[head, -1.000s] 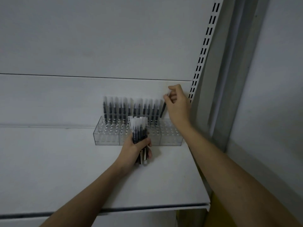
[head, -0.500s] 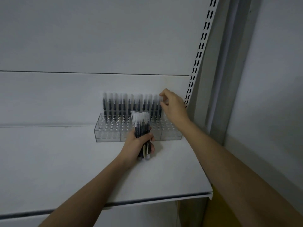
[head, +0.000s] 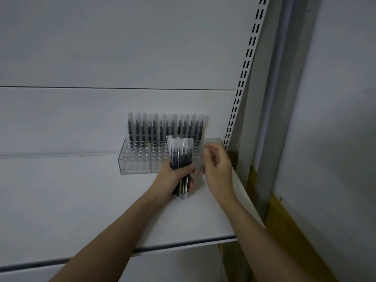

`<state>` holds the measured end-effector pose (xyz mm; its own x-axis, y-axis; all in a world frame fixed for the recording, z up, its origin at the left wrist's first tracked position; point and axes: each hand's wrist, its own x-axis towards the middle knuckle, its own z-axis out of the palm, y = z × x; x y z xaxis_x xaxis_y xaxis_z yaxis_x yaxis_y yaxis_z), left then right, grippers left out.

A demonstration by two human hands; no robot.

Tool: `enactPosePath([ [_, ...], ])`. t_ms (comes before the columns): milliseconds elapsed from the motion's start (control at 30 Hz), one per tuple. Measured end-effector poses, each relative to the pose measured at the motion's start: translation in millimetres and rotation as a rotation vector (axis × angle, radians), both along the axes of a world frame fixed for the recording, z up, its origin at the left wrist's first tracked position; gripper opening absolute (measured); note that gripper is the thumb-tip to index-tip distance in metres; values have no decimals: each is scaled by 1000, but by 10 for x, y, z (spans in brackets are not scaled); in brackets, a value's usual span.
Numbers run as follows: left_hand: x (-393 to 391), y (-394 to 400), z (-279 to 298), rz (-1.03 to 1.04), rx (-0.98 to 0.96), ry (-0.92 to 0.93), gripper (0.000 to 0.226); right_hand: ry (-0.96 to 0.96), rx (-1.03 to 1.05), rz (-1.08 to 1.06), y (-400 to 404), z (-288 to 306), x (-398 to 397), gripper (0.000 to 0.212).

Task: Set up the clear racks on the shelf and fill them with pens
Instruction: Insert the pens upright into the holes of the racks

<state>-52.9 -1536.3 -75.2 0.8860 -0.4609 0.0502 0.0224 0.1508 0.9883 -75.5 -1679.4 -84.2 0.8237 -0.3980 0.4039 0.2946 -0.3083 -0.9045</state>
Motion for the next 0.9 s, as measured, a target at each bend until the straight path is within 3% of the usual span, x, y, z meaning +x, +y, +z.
enactPosePath([
  [100, -44, -7, 26, -19, 6, -1, 13, 57, 135, 64, 13, -66, -72, 15],
  [300, -35, -8, 10, -73, 22, 49, 12, 142, 204, 204, -51, -5, -111, 15],
  [533, -35, -41, 1, -70, 13, 51, 13, 99, 305, 86, -129, -16, -87, 23],
  [900, -59, -42, 17, 8, -32, 41, 7, 8, 415, 125, -171, 218, -53, 30],
])
